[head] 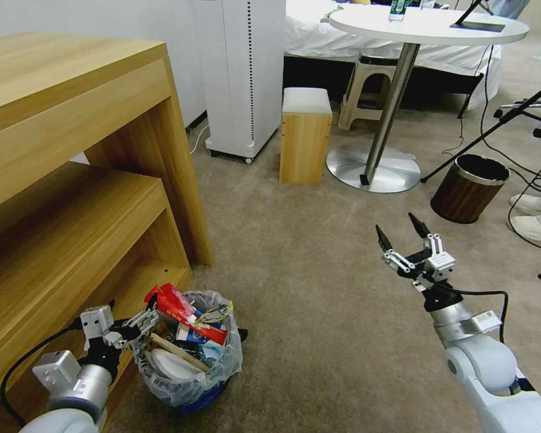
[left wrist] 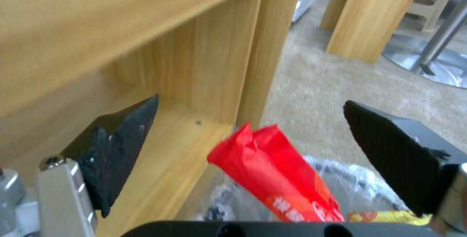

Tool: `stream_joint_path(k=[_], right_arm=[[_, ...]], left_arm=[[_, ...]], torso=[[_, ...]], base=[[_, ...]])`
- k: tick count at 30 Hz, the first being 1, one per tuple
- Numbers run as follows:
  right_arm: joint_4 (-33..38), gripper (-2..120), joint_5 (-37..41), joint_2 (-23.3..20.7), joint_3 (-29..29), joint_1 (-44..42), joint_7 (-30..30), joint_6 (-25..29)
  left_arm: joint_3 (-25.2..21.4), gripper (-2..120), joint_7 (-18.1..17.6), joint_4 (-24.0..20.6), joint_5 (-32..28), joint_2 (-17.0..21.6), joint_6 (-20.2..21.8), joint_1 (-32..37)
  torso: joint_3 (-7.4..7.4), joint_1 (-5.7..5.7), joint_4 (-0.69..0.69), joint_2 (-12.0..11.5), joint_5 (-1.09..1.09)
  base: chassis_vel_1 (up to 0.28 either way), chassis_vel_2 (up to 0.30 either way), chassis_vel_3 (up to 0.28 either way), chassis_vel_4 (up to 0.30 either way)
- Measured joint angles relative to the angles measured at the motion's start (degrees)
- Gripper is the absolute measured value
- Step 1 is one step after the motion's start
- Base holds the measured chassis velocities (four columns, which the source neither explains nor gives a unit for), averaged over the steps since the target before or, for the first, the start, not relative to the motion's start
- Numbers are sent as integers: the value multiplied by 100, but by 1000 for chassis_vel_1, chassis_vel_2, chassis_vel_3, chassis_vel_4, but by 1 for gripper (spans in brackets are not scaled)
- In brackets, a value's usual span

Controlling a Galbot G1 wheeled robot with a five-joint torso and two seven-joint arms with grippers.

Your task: Pick up the trash bin and place the garbage on the floor into it.

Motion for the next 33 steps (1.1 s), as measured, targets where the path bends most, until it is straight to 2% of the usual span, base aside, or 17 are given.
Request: stream_joint_path(k=[5,9,10,11,16,26,33], right_arm=[[126,79,207,120,201,-92,128,-254],[194,92,238,169,379,-198,545,-798],[194,92,238,169,379,-198,545,-798],[209,97,230,173,411,-242,753,-991],[260,100,240,177,457,-371,1304,-1667],[332,100,387,339,418,-476,1625,-1965],[303,100,361,603,428,-542,1678,-1619]], left_arm=[[0,100,39,-102,143,-41,-59,77],[-24,100,105,-148,320,-66,-133,154],[-24,100,105,-148,320,-66,-133,154],[-30,100,114,-177,352,-79,-151,186],[-101,100,203,-239,609,-115,-221,209],[-84,100,267,-285,801,-261,-292,325],[-89,100,237,-190,912,-256,-410,365]], torso=[[0,0,0,0,-1],[0,0,0,0,-1],[0,0,0,0,-1],[0,0,0,0,-1],[0,0,0,0,-1],[0,0,1,0,0],[0,0,0,0,-1]], base=[[0,0,0,0],[0,0,0,0],[0,0,0,0],[0,0,0,0],[0,0,0,0],[0,0,0,0],[0,0,0,0]])
